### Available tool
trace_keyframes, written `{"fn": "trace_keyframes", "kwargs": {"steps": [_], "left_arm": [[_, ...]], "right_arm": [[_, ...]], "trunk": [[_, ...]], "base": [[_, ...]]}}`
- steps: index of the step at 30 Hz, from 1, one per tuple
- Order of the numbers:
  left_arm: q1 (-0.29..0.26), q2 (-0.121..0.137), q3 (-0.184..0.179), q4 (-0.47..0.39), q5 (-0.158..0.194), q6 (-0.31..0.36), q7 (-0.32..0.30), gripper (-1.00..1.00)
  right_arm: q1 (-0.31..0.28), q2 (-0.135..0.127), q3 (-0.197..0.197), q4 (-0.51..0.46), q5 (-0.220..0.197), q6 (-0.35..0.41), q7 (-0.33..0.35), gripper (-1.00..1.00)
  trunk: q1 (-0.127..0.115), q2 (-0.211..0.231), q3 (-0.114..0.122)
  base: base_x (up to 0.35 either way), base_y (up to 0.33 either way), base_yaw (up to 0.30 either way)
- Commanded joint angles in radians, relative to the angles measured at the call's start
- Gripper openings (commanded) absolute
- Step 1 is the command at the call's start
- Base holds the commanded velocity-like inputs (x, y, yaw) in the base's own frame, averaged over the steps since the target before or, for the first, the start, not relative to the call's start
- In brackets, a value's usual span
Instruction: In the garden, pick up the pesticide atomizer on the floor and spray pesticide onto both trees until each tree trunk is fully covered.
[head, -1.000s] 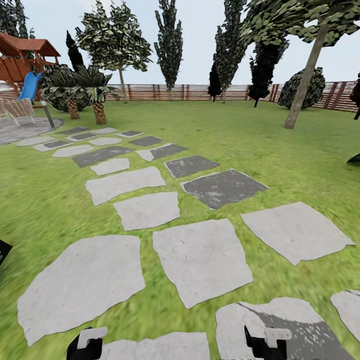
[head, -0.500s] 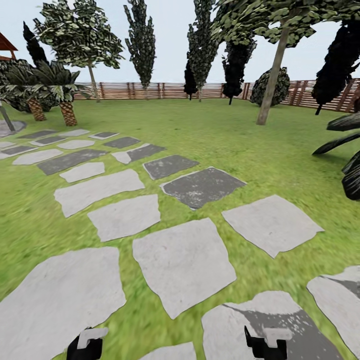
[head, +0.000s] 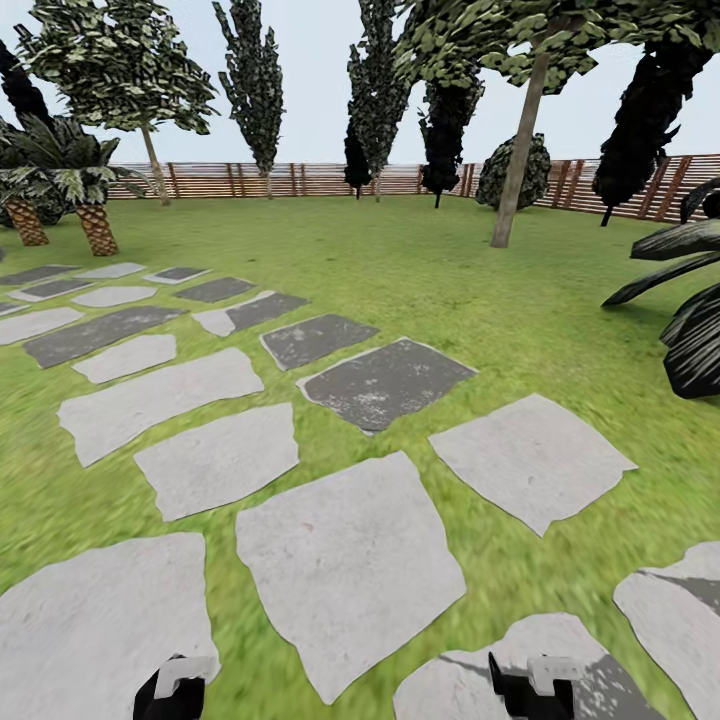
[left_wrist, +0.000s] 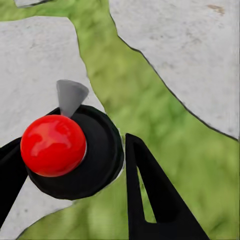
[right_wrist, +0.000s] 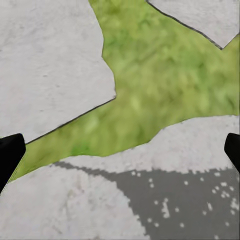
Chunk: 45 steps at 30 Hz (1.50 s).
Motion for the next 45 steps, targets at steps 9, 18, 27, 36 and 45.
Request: {"fn": "trace_keyframes", "kwargs": {"steps": [9, 18, 27, 36, 45], "left_arm": [[-0.001, 0.000, 0.000, 0.001, 0.001, -0.003, 0.001, -1.00], [-0.001, -0.002, 0.000, 0.001, 0.001, -0.003, 0.001, -1.00], [-0.001, -0.003, 0.000, 0.001, 0.001, -0.003, 0.001, -1.00], [-0.001, -0.003, 0.000, 0.001, 0.001, -0.003, 0.001, -1.00], [-0.001, -0.003, 0.000, 0.001, 0.001, -0.003, 0.001, -1.00]], "right_arm": [[0.000, 0.002, 0.002, 0.043, 0.000, -0.005, 0.000, 1.00], [0.000, 0.008, 0.001, 0.110, -0.003, -0.116, -0.001, 1.00], [0.000, 0.018, 0.004, 0.203, 0.000, -0.163, 0.001, 1.00], [0.000, 0.038, 0.004, 0.439, 0.000, -0.161, 0.004, 1.00], [0.000, 0.037, 0.002, 0.459, 0.000, -0.161, 0.002, 1.00]], "trunk": [[0.000, 0.000, -0.001], [0.000, 0.000, -0.001], [0.000, 0.000, -0.001], [0.000, 0.000, -0.001], [0.000, 0.000, -0.001]], "base": [[0.339, 0.000, -0.001], [0.339, -0.002, 0.000], [0.328, -0.109, 0.000], [0.316, -0.139, 0.000], [0.295, -0.169, 0.000]]}}
